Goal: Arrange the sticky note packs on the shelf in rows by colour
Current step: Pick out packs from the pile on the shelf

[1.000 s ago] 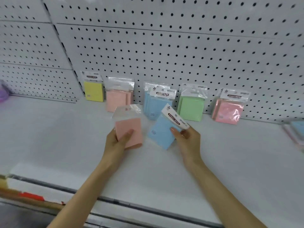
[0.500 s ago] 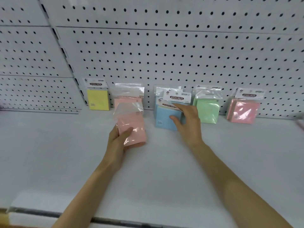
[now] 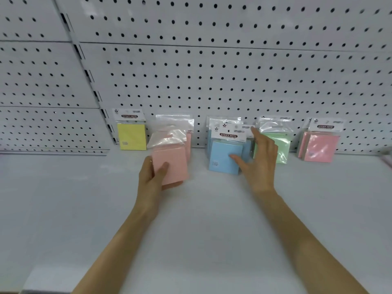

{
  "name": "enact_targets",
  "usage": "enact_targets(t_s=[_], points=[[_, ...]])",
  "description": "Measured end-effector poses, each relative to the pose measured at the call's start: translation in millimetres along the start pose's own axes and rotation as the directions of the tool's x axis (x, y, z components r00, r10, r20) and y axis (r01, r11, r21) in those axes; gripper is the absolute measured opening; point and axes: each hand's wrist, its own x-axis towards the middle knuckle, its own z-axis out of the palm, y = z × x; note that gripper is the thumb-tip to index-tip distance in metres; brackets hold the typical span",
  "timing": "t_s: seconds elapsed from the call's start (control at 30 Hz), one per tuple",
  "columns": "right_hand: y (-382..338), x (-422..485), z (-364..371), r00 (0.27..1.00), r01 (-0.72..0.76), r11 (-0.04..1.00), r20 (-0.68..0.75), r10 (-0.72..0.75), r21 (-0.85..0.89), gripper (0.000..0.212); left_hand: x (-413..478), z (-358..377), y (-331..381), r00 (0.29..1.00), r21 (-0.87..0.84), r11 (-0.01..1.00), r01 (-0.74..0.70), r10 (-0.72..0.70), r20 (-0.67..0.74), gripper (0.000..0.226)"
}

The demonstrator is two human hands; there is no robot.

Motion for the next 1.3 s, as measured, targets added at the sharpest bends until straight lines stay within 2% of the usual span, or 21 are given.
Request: enact_targets(t_s=[0.1,0.2,0.33,0.43,0.53,0.63,0.73,0.87,1.03,1.13,1.3], points=[[4,-4,0,0.983,-0.181,0.979,-0.004,0.183,0.089,0.092,15,-19,-1,0.995,0.109,0.989,-0.098,0.101,-0.016,0.017],[3,-8,2,0.931,-0.364,0.898,0.096,0.351,0.248,0.098,27,-30,1,0.986,0.170,0.971,-0.169,0.168,0.020,0.030],[0,-14,6,0.931,-0.363,0.889,0.158,0.331,0.280,0.099,41,-31,2,0.981,0.195,0.962,-0.192,0.180,0.078,0.032],[2,-14,6,0.932,-0.358,0.894,0.162,0.324,0.270,0.098,52,-31,-1,0.979,0.283,0.937,-0.204,0.187,0.085,0.030],[3,-13,6,0.933,-0.354,0.898,0.171,0.318,0.261,0.097,59,-29,-5,0.972,0.431,0.875,-0.218,0.237,0.011,0.030],[4,-14,6,0.935,-0.343,0.905,0.191,0.300,0.253,0.095,62,-22,-5,0.957,0.579,0.784,-0.224,0.290,-0.023,0.040],[5,-14,7,0.934,-0.340,0.901,0.209,0.291,0.268,0.096,64,-19,-6,0.955,0.654,0.729,-0.204,0.294,-0.030,0.050],[6,-14,7,0.928,-0.353,0.893,0.224,0.296,0.280,0.096,62,-16,-7,0.954,0.652,0.723,-0.229,0.301,0.001,0.053],[7,-14,7,0.927,-0.357,0.890,0.224,0.300,0.285,0.094,65,-17,-5,0.983,0.420,0.891,-0.175,0.184,0.018,0.042],[7,-14,7,0.926,-0.360,0.887,0.225,0.303,0.289,0.094,66,-19,-5,0.993,0.305,0.945,-0.120,0.120,0.017,0.030],[7,-14,7,0.924,-0.364,0.890,0.228,0.308,0.273,0.095,66,-19,-9,0.987,0.367,0.917,-0.158,0.142,0.070,0.022]])
